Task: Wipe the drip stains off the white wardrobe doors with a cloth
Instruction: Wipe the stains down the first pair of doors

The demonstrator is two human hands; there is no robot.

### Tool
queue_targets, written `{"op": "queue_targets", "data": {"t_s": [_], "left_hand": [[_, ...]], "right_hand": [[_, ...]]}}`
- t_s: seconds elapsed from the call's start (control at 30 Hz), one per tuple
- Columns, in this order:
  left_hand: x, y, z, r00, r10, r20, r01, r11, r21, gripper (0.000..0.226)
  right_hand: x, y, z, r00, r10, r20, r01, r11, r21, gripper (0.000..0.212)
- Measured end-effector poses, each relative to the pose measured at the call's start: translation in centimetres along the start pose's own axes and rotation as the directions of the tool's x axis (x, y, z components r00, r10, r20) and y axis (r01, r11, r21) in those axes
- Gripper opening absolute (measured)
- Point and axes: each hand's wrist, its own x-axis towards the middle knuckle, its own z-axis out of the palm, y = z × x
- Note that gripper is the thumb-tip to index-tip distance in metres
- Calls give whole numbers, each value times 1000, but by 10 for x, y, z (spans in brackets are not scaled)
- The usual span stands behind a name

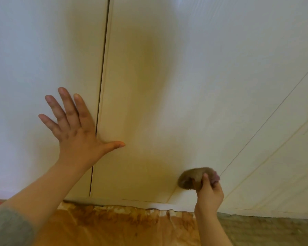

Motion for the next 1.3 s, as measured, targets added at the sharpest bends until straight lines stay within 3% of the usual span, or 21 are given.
{"op": "queue_targets", "data": {"t_s": [0.17, 0.23, 0.37, 0.57, 0.63, 0.73, 0.83, 0.93, 1.03, 1.17, 1.23, 1.3], "left_hand": [[0, -3, 3, 1000, -6, 3, 6, 1000, -15, 151], [1, -3, 3, 1000, -10, 5, 10, 1000, -14, 151], [2, -5, 6, 999, -20, 36, 20, 1000, -7, 153], [-1, -3, 7, 999, -23, 46, 22, 1000, 6, 153], [-1, -2, 6, 999, -20, 38, 20, 1000, 10, 152], [-3, -1, 5, 999, -10, 31, 9, 1000, 14, 152], [-6, -2, 1, 1000, 22, 21, -22, 1000, 11, 151], [-11, -16, -4, 996, 87, 34, -88, 996, 19, 141], [-22, -49, -10, 968, 232, 92, -237, 970, 56, 120], [-30, -87, -15, 933, 355, 65, -360, 924, 130, 103], [-30, -92, -14, 934, 352, 61, -357, 910, 213, 115], [-31, -93, -11, 941, 323, 103, -339, 905, 258, 143]], "right_hand": [[31, -86, 6, 968, -247, -39, 247, 920, 305, 12], [41, -98, 11, 959, -279, -41, 274, 886, 374, 14], [42, -68, 9, 985, -172, -15, 165, 909, 383, 17], [45, 4, -19, 988, 154, 16, -151, 939, 310, 13], [42, 10, -19, 985, 175, 1, -168, 945, 281, 11], [21, 0, -9, 997, 82, -12, -78, 970, 229, 17], [-17, -16, 3, 987, -96, 128, 67, 975, 213, 13], [-50, -22, 20, 936, -183, 302, 124, 971, 203, 14], [-78, -18, 40, 901, -138, 411, 53, 976, 210, 17], [-118, -13, 62, 788, -120, 603, -26, 973, 229, 19], [-135, -13, 77, 737, -125, 664, -47, 971, 235, 18], [-149, -16, 96, 708, -156, 688, -27, 968, 248, 17]]}}
